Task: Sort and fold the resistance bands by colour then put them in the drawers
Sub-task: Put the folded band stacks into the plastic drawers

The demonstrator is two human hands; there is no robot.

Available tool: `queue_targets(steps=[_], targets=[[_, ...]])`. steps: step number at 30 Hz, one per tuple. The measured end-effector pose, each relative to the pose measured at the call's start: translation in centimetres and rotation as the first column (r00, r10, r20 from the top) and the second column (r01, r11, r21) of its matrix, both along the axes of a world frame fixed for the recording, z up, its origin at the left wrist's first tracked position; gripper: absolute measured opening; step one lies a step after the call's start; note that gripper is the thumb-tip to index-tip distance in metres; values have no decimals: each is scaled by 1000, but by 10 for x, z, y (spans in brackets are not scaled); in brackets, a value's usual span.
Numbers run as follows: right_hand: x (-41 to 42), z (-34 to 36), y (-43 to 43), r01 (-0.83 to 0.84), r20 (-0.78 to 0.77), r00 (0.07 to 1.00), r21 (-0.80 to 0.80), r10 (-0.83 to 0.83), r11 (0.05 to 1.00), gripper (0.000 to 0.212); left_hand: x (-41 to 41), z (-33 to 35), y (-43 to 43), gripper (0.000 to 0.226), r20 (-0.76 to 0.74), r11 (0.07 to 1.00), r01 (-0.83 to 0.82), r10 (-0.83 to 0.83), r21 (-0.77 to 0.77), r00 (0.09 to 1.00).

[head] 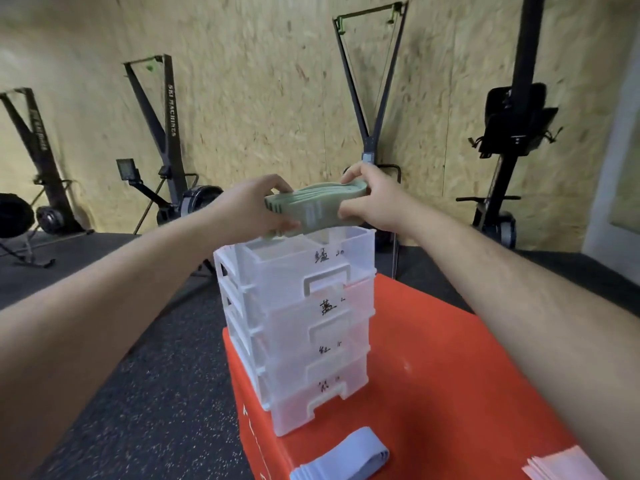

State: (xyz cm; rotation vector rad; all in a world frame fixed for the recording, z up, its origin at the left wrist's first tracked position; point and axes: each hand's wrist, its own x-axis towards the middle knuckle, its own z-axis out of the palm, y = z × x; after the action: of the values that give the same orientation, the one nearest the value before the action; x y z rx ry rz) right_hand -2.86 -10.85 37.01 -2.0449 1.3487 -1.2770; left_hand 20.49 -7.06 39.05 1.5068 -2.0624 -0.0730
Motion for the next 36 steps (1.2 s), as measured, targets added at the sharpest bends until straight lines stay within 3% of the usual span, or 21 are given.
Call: queue_targets(steps=[3, 8, 12, 15, 17, 19, 22, 24, 26, 28, 30, 33, 36], targets=[[6, 9, -29, 15, -121, 993, 84, -5, 996, 44, -2, -5, -36, 54, 90, 999, -33, 31, 27, 995], [15, -12, -74, 77, -341, 940, 233, 7, 969, 46, 4, -27, -71, 60, 225, 992, 29, -57, 127, 973], [20, -25, -91, 80, -491, 868, 298, 81, 951, 28, 8, -43, -87, 37, 373, 977, 42, -119, 207, 920], [27, -30, -96, 117, -590, 803, 298, 86, 947, 34, 5, -44, -92, 35, 431, 964, 17, -135, 267, 892], [26, -32, -96, 100, -558, 825, 292, 84, 951, 34, 5, -42, -92, 37, 465, 945, -27, -135, 326, 875], [20, -35, -92, 26, -377, 924, 246, 71, 969, 25, 4, -39, -88, 37, 470, 937, -48, -129, 347, 873], [9, -53, -73, 43, -100, 994, -70, -50, 997, 21, 5, -39, -75, 25, 321, 972, 1, -79, 236, 944], [3, -77, -53, 139, -16, 988, -318, -151, 938, 17, 6, -49, -61, 16, 166, 999, 35, -34, -4, 986], [-2, -107, -30, 180, 35, 983, -418, -182, 891, 17, 4, -70, -38, 13, 140, 921, 101, -51, -377, 989], [-4, -133, -15, 183, 4, 980, -412, -200, 893, 23, -3, -101, -10, 14, 254, 801, 219, -86, -558, 963], [-2, -153, -8, 184, -94, 969, -350, -230, 918, 30, -10, -135, 6, 22, 370, 797, 285, -83, -533, 925], [6, -164, -6, 175, -235, 944, -234, -231, 956, 45, -9, -172, 8, 39, 424, 884, 169, 37, -437, 905], [15, -159, -8, 193, -317, 919, -158, -235, 968, 53, -2, -182, 0, 52, 441, 905, 71, 134, -419, 888]])
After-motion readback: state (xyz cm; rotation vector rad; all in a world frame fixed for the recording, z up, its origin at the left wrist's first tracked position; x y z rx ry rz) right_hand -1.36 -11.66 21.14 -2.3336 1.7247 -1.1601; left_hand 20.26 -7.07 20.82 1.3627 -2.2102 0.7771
